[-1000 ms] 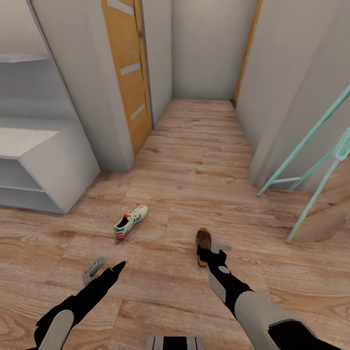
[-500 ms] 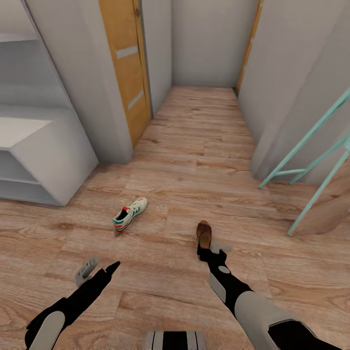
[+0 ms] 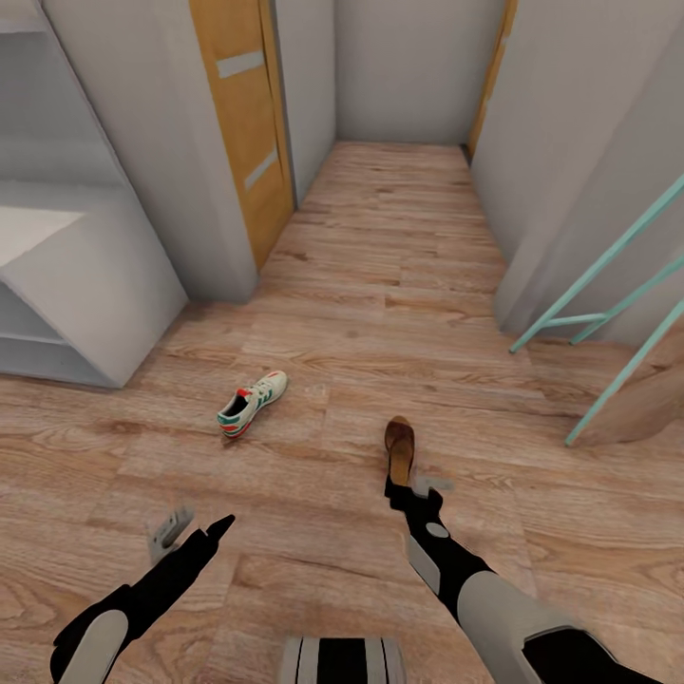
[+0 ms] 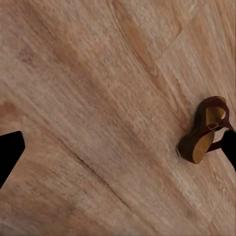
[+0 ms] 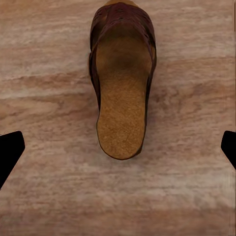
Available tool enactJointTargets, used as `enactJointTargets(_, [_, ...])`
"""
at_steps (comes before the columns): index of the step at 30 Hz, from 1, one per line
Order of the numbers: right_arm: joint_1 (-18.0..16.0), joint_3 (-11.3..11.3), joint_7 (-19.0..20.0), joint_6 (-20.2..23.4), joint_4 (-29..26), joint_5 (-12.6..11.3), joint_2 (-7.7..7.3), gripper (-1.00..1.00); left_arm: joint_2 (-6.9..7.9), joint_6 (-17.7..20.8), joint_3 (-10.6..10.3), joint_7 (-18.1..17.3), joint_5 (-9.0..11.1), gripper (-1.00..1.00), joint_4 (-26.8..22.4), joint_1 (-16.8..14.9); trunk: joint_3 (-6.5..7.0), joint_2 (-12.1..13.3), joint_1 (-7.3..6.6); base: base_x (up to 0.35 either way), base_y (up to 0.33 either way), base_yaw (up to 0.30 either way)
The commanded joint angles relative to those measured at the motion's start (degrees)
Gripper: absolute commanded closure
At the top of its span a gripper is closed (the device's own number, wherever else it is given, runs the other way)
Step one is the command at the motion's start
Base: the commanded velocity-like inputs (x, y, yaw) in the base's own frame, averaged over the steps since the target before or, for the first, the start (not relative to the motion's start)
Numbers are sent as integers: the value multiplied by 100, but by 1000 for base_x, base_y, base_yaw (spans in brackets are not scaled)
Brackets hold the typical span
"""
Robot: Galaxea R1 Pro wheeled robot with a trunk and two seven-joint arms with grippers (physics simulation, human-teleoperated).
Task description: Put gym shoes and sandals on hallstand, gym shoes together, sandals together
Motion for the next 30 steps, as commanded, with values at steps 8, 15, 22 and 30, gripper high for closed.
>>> enactJointTargets(8, [46,27,-154,-647,50,42,90,-100,11,-8,-10,-25,-3,-100,2,0,-178,-11,20,0,0,0])
enactJointTargets(15, [74,42,-448,-741,112,231,141,-100,12,-9,-12,-22,-31,-100,3,0,-333,-20,38,0,0,0])
enactJointTargets(22, [86,45,-530,-741,136,411,141,-100,13,-15,-13,-18,-50,-100,3,0,-488,-30,56,0,0,0])
enactJointTargets(30, [88,46,-550,-721,141,444,141,-100,6,-17,-26,4,-59,-100,3,0,-665,-40,77,0,0,0])
